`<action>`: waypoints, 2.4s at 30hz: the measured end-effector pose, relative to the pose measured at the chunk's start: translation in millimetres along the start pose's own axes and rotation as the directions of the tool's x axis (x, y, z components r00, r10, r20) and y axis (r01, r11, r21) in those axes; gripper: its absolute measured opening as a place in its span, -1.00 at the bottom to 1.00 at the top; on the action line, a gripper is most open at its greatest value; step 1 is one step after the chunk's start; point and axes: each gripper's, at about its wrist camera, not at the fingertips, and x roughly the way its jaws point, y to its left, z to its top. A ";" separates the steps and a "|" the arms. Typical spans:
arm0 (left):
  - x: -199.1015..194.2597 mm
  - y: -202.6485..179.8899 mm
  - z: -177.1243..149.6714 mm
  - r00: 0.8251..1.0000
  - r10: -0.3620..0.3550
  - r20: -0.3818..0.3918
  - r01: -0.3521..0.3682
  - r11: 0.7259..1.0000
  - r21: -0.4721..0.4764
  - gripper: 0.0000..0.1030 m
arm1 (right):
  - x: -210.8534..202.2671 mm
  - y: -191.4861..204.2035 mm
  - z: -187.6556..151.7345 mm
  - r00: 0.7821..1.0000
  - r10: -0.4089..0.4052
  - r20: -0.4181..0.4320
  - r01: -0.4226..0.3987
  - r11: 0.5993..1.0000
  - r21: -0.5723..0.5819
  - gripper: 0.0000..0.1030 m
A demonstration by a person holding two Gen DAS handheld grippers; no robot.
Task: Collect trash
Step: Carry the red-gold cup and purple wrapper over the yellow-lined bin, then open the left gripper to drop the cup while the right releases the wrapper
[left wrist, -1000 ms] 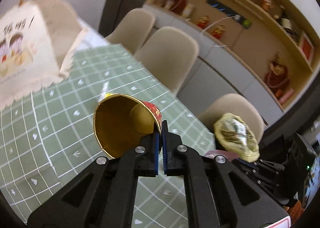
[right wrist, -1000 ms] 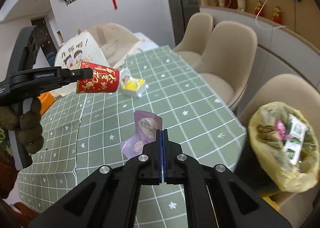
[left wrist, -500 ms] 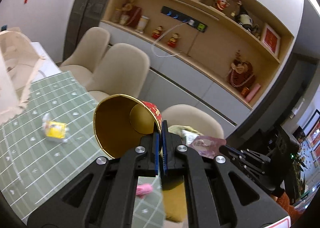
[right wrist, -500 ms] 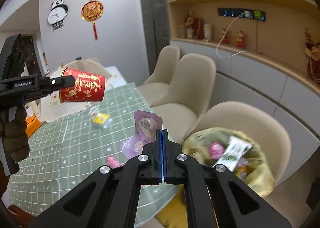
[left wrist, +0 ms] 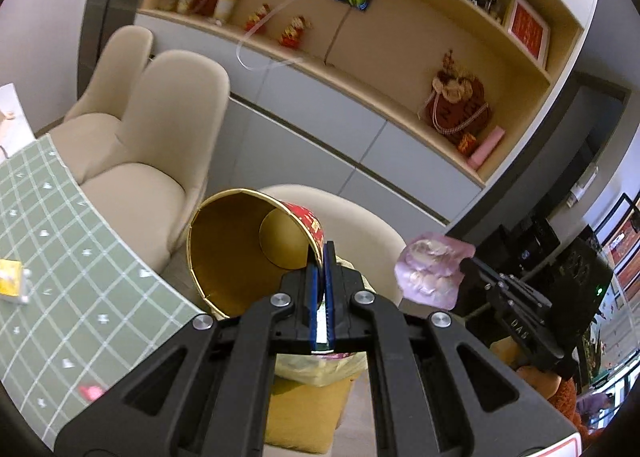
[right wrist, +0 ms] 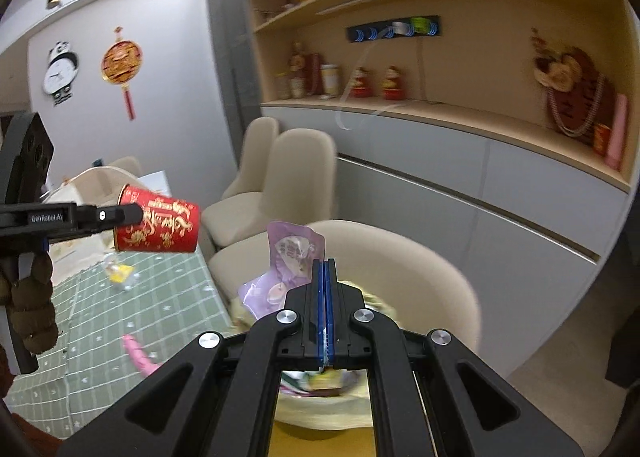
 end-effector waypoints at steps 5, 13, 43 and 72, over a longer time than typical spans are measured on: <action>46.7 -3.4 -5.6 0.998 -0.020 -0.062 0.018 1.000 -0.019 -0.95 | 5.5 -43.6 -9.0 0.999 -0.038 -0.012 0.038 0.998 0.050 -0.93; 140.9 -5.9 -38.3 0.954 -0.081 -0.290 0.058 0.994 -0.087 -0.95 | 31.0 -87.1 -29.2 0.995 -0.052 -0.082 0.061 0.993 0.105 -0.93; 150.8 -30.9 -59.9 0.948 0.035 -0.317 -0.018 0.998 0.057 -0.92 | 78.0 -80.1 -32.7 0.988 0.066 -0.140 -0.055 0.995 0.081 -0.93; 41.5 35.3 -60.5 0.934 0.357 -0.031 -0.358 0.930 -0.081 0.02 | 139.7 -11.5 -23.4 0.953 0.191 -0.237 -0.197 0.980 -0.001 -0.93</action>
